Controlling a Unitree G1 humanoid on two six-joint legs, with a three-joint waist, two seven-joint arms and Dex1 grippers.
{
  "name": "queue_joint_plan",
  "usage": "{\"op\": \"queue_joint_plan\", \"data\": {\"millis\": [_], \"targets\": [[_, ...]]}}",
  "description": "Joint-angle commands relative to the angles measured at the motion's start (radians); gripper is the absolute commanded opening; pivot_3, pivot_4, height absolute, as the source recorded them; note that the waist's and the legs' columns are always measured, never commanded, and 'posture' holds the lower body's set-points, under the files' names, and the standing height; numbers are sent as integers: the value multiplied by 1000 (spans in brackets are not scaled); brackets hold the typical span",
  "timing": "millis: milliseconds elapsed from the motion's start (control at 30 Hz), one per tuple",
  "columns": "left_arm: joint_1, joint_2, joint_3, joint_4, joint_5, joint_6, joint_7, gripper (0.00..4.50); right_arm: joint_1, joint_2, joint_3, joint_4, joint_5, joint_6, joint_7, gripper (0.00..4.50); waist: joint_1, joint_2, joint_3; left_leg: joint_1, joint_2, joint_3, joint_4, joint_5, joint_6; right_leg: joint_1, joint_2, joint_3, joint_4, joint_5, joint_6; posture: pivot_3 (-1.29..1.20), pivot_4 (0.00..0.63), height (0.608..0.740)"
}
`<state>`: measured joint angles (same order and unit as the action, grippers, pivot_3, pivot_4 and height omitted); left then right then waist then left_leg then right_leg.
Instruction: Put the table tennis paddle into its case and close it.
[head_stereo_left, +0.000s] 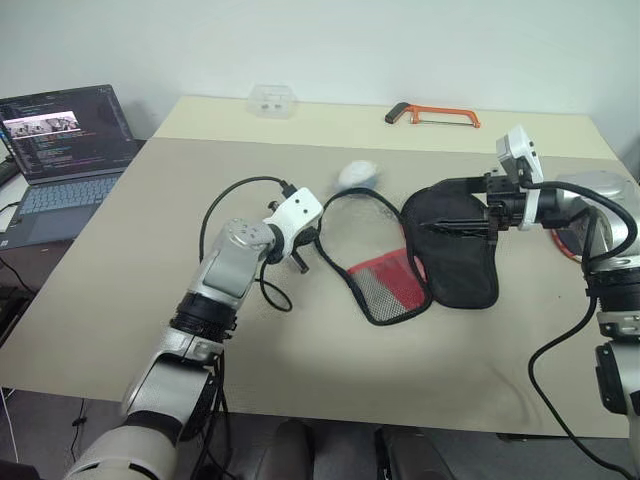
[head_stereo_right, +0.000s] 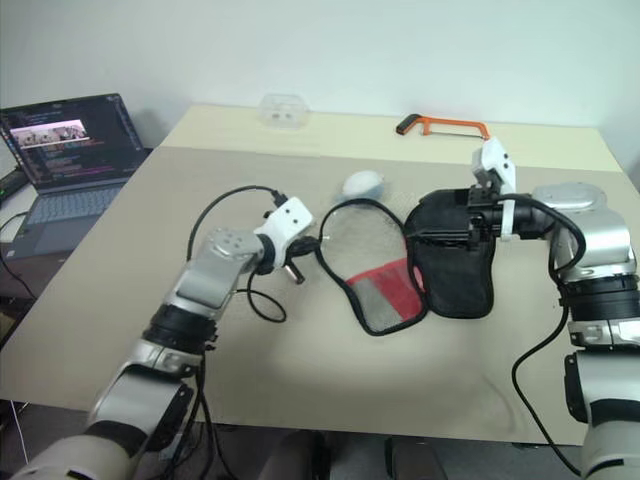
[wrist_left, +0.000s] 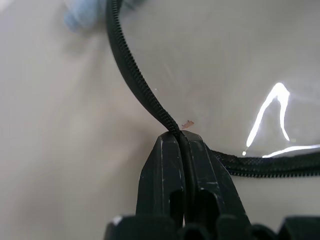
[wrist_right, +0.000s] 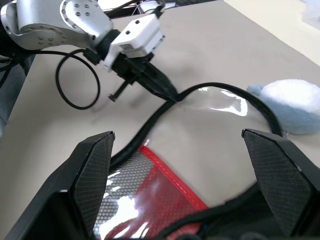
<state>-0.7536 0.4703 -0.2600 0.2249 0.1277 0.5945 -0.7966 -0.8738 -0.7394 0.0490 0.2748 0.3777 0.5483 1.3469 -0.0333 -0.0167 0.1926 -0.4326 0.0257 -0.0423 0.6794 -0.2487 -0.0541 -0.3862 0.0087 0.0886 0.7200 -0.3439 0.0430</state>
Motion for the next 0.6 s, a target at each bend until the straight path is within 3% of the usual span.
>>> {"op": "queue_joint_plan", "data": {"millis": [33, 400, 600], "targets": [[10, 44, -12, -82, -14, 12, -58, 18, -4, -20, -39, -35, 25, 0, 1, 4500, 1, 0, 0, 0, 0, 0, 0, 0, 0, 0, 0, 0, 0, 0, 0, 0, 150, 740], [9, 221, 9, -78, -54, -56, -214, 18, -6, -21, -38, -34, 22, 0, 7, 4500, 0, 0, 0, 0, 0, 0, 0, 0, 0, 0, 0, 0, 0, 0, 0, 0, 150, 740], [5, 246, 17, -60, -85, -109, -265, 18, -2, -22, -39, -44, 25, 7, 8, 4500, 0, 0, 0, 0, 0, 0, 0, 0, 0, 0, 0, 0, 0, 0, 0, 0, 150, 740]]}}
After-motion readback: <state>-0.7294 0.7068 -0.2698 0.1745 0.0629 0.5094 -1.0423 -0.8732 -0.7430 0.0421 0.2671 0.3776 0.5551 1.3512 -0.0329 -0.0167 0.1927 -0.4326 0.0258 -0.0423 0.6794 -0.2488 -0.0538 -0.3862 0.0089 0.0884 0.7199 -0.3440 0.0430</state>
